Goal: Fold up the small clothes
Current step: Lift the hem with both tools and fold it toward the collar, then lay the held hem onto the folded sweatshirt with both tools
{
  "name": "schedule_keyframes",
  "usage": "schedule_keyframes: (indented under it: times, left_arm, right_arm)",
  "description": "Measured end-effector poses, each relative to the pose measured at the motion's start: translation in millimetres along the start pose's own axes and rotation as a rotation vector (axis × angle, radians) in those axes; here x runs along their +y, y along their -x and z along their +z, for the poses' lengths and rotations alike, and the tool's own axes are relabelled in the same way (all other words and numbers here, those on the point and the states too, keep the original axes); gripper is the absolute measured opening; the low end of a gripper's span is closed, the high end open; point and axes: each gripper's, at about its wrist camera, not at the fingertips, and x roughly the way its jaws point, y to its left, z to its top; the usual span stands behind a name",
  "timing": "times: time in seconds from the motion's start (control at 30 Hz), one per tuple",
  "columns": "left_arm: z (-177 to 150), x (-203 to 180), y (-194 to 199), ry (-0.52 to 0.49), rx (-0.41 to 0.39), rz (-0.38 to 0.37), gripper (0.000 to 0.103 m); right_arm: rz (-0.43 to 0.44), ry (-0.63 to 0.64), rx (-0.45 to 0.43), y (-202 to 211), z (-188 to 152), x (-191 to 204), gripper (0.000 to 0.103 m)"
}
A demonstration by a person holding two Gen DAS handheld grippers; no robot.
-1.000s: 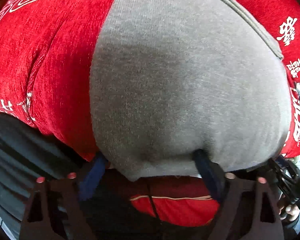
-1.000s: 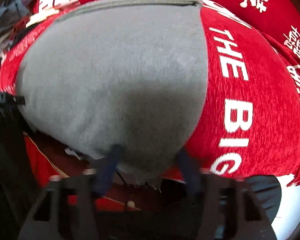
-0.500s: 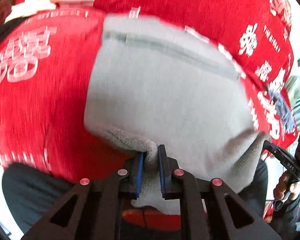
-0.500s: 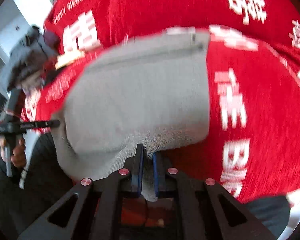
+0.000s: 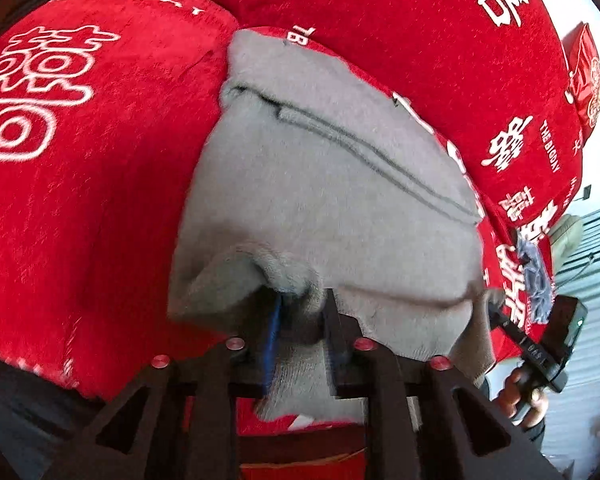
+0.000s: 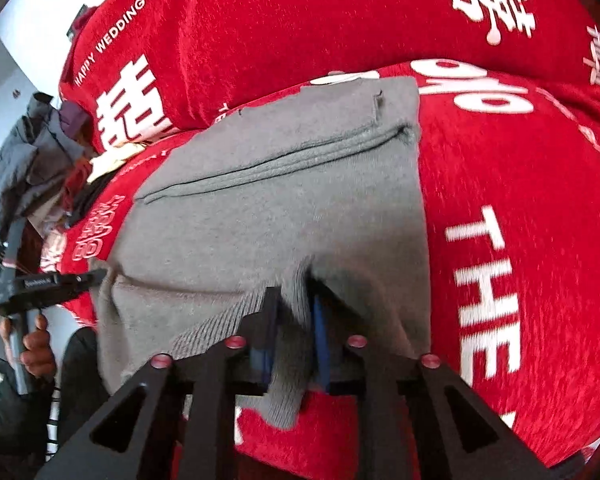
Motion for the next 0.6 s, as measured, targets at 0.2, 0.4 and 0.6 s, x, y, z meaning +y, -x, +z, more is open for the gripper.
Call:
schedule_keyframes:
  times: [0.2,0.4,0.6]
  left_arm:
    - [-16,-2,10,-0.009,-0.046,0.019,0.082]
    - [-30,-4,-2,-0.002,-0.009,0.008,0.073]
    - [-43,-7,-22,-0.03,0.057,0.019,0.03]
  right_arm:
    - [0.047,-0.031,-0.005,8,-9,-2,0.051]
    - [0.076,-0.019,0.018,4,-17,1,0.051]
    - [0.093,0.018,0.037,-2,-23,5,0.035]
